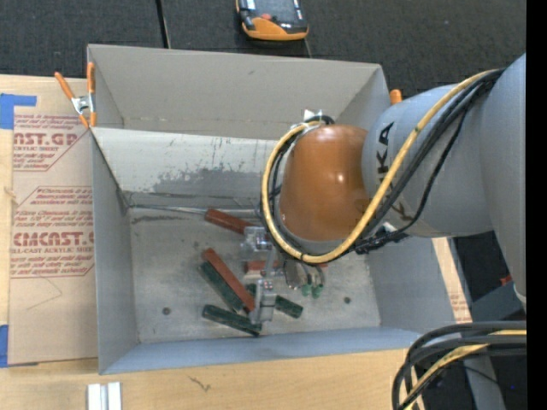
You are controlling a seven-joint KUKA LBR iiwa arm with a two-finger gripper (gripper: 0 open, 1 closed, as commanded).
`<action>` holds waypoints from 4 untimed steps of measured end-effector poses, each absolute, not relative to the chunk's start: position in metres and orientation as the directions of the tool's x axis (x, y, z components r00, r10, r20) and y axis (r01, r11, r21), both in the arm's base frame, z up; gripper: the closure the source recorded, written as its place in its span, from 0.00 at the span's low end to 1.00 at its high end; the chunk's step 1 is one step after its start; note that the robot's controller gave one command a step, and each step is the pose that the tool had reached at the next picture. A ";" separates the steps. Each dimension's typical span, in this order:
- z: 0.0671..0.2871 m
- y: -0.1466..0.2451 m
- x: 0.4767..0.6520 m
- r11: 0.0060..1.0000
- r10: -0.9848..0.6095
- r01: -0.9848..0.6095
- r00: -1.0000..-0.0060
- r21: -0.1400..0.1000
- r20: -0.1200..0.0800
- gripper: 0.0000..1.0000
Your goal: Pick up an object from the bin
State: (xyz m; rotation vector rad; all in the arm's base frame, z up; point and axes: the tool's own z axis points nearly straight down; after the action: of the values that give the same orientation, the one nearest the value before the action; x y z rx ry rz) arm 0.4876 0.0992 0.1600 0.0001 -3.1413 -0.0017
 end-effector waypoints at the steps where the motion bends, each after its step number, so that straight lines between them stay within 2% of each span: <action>1: 0.105 0.085 0.492 0.991 0.133 0.133 -0.991 0.002 -0.002 0.00; 2: 0.071 0.082 0.480 0.978 0.208 0.208 -0.978 0.003 -0.003 0.00; 3: 0.071 0.083 0.482 0.967 0.254 0.254 -0.967 0.002 0.001 0.00; 4: 0.071 0.083 0.481 0.974 0.225 0.225 -0.974 0.001 -0.001 0.00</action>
Offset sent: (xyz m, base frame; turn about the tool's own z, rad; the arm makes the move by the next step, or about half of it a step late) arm -0.0088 -0.0189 -0.0900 0.2107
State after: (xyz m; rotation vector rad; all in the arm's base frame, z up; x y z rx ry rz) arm 0.4813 0.0827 0.0712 -0.3556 -3.1228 -0.0012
